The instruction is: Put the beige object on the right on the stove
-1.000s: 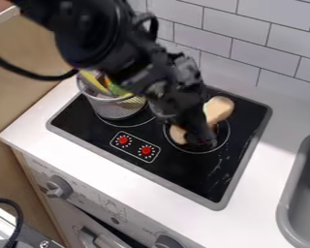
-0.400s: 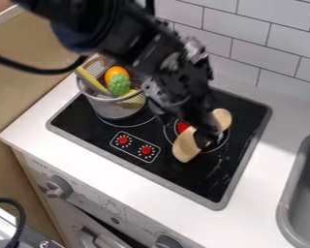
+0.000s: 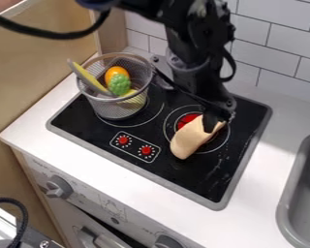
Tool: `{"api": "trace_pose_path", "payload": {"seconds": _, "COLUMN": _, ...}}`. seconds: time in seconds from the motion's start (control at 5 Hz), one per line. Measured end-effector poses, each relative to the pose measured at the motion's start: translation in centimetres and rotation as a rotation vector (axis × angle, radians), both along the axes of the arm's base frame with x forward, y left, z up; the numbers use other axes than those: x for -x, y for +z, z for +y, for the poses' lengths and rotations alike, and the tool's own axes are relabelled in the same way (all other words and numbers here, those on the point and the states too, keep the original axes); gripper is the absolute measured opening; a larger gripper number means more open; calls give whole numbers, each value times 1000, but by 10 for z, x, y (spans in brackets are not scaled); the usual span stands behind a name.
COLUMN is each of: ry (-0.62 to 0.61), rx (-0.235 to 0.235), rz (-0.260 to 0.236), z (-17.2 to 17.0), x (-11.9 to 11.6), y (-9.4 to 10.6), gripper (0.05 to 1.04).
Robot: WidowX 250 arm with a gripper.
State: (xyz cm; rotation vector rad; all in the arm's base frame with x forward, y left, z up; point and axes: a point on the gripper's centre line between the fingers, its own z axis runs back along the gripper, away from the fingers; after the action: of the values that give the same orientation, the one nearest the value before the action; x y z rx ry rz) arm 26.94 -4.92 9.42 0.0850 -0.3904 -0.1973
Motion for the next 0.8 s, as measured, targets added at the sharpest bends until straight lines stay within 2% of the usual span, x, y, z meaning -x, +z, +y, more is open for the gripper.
{"api": "trace_pose_path", "payload": {"seconds": 0.4, "ry": -13, "rx": -43, "rz": 56, "z": 12, "x": 10, "y": 21, "gripper": 998}}
{"api": "trace_pose_path", "payload": {"seconds": 0.8, "ry": -42, "rx": -57, "rz": 89, "z": 32, "x": 21, "y": 34, "gripper": 998}}
